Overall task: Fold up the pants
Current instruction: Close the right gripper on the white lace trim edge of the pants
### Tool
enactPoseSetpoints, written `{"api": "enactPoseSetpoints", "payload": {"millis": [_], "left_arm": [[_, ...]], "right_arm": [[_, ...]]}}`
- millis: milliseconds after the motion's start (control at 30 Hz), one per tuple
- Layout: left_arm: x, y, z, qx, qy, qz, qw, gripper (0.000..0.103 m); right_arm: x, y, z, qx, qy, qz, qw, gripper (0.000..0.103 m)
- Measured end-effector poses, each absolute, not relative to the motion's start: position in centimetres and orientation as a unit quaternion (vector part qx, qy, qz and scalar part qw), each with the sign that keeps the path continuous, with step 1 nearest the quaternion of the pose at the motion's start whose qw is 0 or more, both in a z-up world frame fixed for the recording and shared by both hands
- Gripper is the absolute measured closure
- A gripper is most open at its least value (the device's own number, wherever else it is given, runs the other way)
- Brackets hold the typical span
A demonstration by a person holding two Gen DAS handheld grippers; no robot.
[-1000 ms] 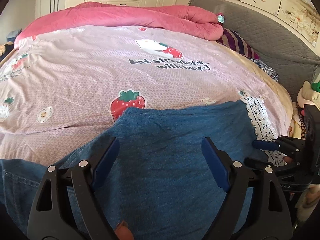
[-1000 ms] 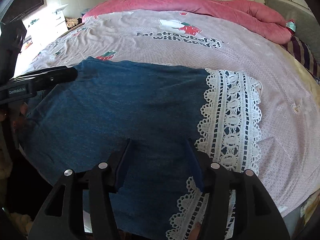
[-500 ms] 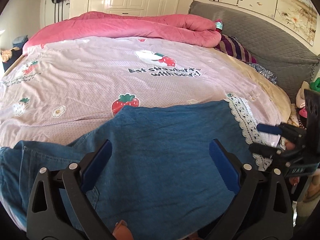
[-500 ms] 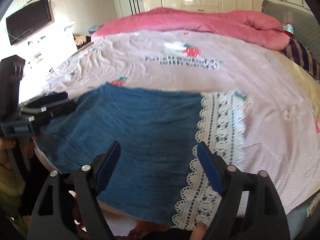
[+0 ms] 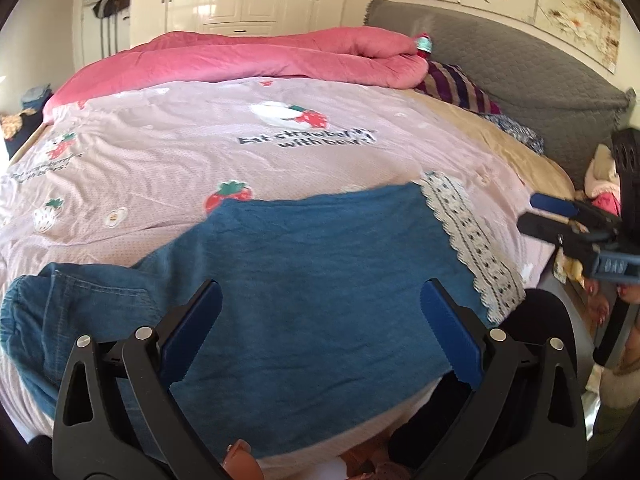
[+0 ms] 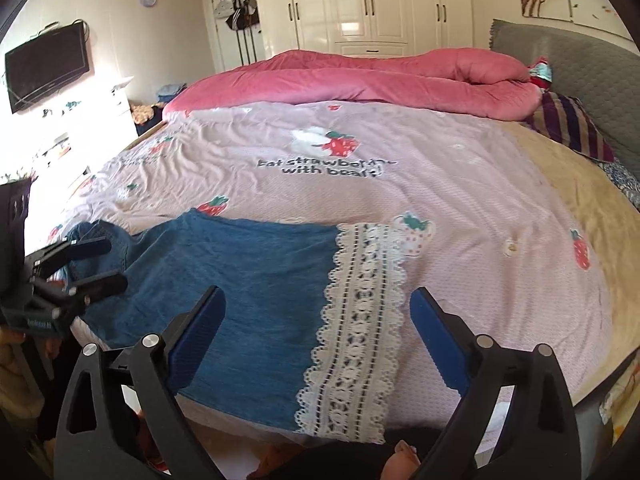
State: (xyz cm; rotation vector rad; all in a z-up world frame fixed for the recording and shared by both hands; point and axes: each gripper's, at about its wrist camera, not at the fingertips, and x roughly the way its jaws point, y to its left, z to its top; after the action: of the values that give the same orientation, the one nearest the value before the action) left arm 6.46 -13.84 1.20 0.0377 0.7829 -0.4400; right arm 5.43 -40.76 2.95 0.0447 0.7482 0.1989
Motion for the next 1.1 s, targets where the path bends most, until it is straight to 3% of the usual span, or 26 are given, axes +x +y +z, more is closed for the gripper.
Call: {"api": "enactPoseSetpoints", "payload": {"millis": [367, 1100], "left_arm": [[4.3, -19.7, -0.7, 0.058, 0.400, -0.269, 0.874, 0.010], [2.6, -26.6, -4.3, 0.122, 0.393, -0.342, 0.845, 0.010]], "right_arm": [[6.8, -43.7, 2.1, 0.047, 0.387, 0.088, 0.917, 0.008], [18.0, -44.3, -4.2, 0.109, 0.483, 0.163, 0.853, 0.008]]}}
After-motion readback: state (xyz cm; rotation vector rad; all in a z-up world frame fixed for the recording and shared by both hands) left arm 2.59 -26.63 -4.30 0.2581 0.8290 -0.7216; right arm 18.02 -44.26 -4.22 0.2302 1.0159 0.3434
